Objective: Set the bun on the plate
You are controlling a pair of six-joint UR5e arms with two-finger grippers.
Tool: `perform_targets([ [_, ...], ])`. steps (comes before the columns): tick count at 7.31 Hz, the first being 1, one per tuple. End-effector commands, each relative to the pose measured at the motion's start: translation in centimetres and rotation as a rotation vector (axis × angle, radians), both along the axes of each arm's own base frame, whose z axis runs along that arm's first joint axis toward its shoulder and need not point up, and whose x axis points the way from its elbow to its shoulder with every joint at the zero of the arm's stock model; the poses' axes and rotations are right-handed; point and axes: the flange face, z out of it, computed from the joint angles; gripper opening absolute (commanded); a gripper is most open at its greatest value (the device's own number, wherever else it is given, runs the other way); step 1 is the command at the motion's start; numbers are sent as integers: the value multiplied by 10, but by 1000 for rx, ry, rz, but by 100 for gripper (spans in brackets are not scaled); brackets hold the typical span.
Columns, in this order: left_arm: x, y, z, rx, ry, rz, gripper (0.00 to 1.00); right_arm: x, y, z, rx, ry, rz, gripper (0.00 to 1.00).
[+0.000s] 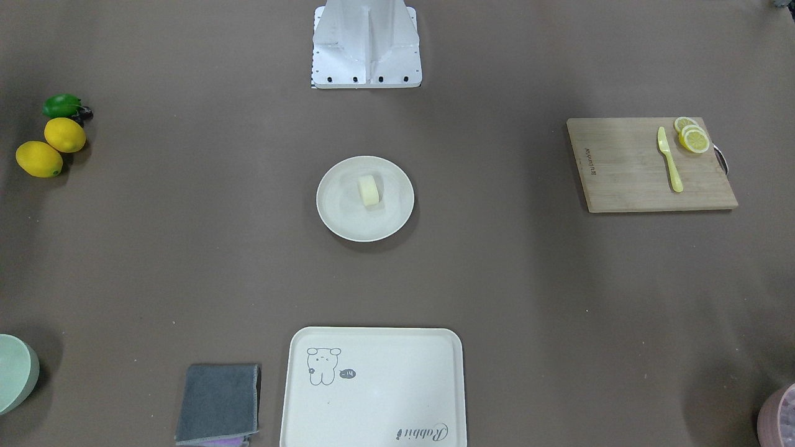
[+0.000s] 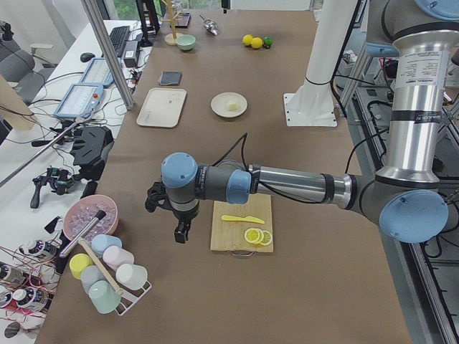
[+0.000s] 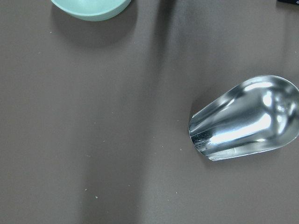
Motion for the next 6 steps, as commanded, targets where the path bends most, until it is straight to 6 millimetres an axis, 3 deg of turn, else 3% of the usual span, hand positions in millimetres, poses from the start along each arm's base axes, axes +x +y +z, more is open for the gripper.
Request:
perform_targets([
  [1,3,11,-2,-85,46,-68,98,1,1,3,-8,5,5,100],
  [3,3,14,10,-108,44,-66,98,1,1,4,-10,8,5,100],
  [6,3,14,7,-99,43,-65,98,1,2,4,-11,4,6,100],
])
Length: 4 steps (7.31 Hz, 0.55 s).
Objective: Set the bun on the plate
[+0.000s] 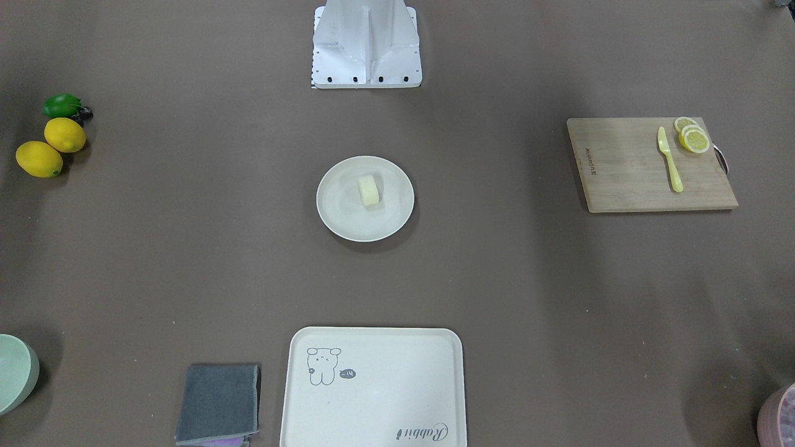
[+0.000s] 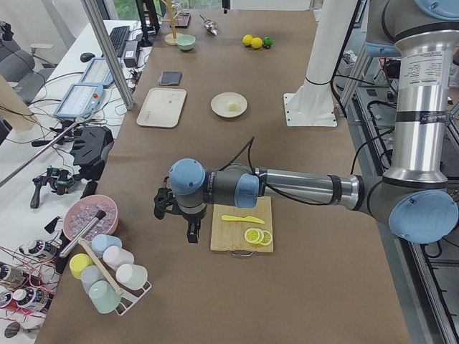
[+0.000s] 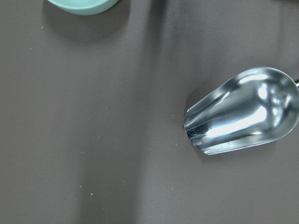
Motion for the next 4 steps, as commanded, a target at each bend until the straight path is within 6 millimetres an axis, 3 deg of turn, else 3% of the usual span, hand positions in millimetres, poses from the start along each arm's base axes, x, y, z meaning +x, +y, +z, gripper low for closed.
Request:
perform_targets([
  [1,1,-1,-3,7,-1,3,98,0,1,1,-3,-1,0,100],
  [4,7,-1,-3,5,0,12,98,7,-1,-7,11,-12,14,100],
])
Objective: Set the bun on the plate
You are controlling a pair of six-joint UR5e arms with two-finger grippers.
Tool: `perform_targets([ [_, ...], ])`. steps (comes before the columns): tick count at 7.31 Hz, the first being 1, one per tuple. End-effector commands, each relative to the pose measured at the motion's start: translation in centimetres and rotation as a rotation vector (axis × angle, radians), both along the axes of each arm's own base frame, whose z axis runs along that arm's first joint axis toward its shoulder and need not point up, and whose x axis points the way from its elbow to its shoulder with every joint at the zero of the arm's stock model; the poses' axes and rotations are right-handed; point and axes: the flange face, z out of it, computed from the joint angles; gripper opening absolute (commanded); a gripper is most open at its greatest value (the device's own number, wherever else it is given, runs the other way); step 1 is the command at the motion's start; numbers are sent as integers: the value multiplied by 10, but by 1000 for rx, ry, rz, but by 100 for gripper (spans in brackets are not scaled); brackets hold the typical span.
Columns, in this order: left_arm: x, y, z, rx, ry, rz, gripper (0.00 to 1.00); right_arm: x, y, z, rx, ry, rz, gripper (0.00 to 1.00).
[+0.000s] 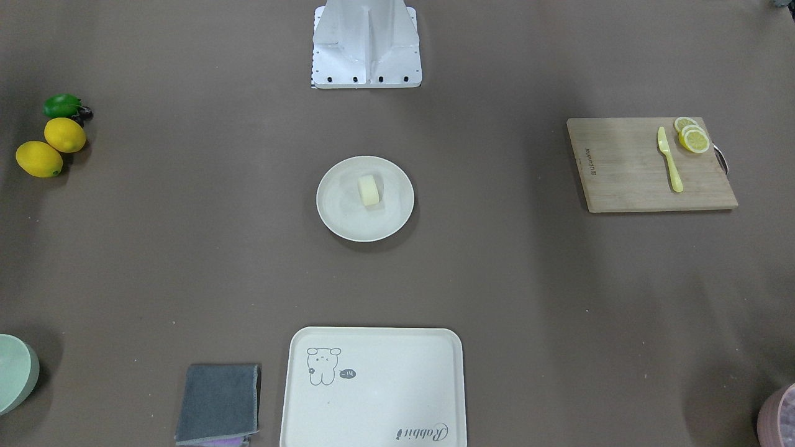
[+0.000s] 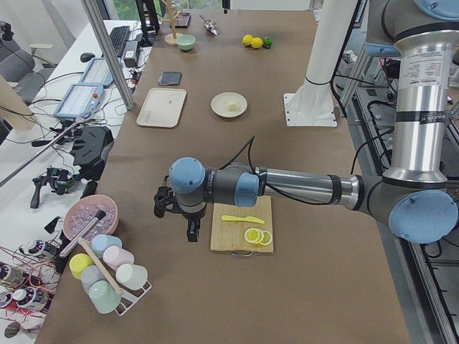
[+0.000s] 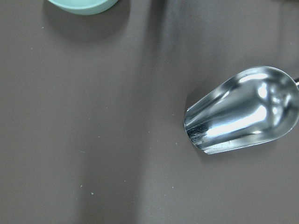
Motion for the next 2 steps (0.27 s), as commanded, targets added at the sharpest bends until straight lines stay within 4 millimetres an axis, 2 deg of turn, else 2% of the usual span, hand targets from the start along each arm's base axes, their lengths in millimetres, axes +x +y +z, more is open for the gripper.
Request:
perform_targets([
  [1,2,0,0,1,-1,4,98,3,-2,-5,10,-6,6,100],
  [2,2,0,-1,5,0,4,98,6,1,-4,9,-7,12,100],
])
